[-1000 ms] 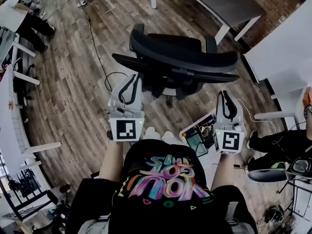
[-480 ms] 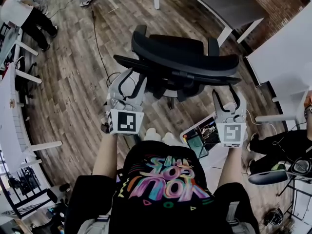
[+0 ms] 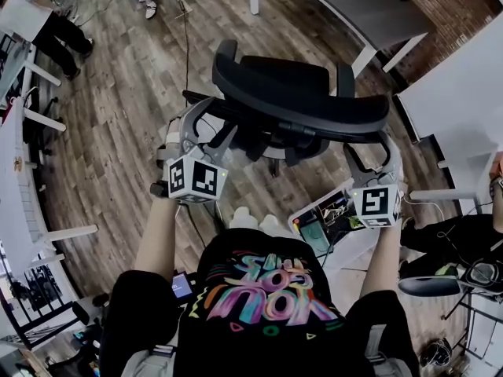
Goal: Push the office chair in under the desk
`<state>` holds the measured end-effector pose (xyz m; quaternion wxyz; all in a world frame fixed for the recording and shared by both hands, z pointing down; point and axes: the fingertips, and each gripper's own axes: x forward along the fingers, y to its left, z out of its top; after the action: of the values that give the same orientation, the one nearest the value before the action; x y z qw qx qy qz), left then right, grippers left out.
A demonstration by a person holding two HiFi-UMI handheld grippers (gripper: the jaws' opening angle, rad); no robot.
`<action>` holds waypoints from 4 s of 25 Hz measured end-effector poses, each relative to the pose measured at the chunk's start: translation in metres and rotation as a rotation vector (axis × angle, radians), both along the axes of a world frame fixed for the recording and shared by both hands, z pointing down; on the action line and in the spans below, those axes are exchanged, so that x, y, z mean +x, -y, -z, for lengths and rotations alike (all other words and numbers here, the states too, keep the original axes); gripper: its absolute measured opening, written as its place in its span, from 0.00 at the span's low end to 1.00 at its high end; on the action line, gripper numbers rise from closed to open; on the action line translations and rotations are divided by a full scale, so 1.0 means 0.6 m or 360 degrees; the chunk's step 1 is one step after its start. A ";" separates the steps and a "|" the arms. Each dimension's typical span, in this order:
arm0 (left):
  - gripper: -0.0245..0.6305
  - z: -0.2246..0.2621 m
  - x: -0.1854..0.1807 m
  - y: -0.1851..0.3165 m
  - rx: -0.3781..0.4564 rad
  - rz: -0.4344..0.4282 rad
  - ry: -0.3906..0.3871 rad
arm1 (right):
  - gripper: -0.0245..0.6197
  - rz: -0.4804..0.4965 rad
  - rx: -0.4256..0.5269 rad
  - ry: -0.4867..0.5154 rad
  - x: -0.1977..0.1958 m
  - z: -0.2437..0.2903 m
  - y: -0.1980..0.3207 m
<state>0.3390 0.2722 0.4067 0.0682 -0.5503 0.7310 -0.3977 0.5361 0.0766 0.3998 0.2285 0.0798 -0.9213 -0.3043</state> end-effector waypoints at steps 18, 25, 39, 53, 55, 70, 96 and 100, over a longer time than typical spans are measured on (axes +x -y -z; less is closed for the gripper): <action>0.49 -0.027 -0.039 0.038 -0.0216 0.0032 0.0279 | 0.51 0.0021 0.0057 -0.0196 -0.024 -0.027 0.028; 0.49 -0.033 -0.045 0.042 -0.0222 0.0050 0.0272 | 0.50 0.0035 0.0067 -0.0180 -0.025 -0.028 0.030; 0.49 -0.036 -0.137 0.090 -0.0245 0.0062 0.0261 | 0.50 0.0069 0.0059 -0.0174 -0.110 -0.023 0.072; 0.48 -0.030 -0.237 0.148 -0.0170 -0.0006 0.0298 | 0.50 0.0060 0.0024 -0.0209 -0.223 -0.026 0.140; 0.48 -0.029 -0.261 0.154 -0.0164 -0.0013 0.0282 | 0.50 0.0059 0.0023 -0.0213 -0.248 -0.027 0.147; 0.48 -0.032 -0.405 0.205 -0.0152 -0.0062 0.0304 | 0.50 -0.0031 0.0066 -0.0168 -0.377 -0.028 0.181; 0.48 -0.031 -0.678 0.361 -0.0087 -0.0173 0.0361 | 0.52 -0.0306 0.0164 -0.0079 -0.622 -0.030 0.330; 0.49 -0.032 -0.731 0.403 -0.0102 -0.0182 0.0340 | 0.51 -0.0327 0.0161 -0.0099 -0.670 -0.030 0.368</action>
<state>-0.0995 0.0303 0.4258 0.1509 -0.5475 0.6739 -0.4726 0.1343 -0.1443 0.4176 0.2827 0.1758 -0.8842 -0.3278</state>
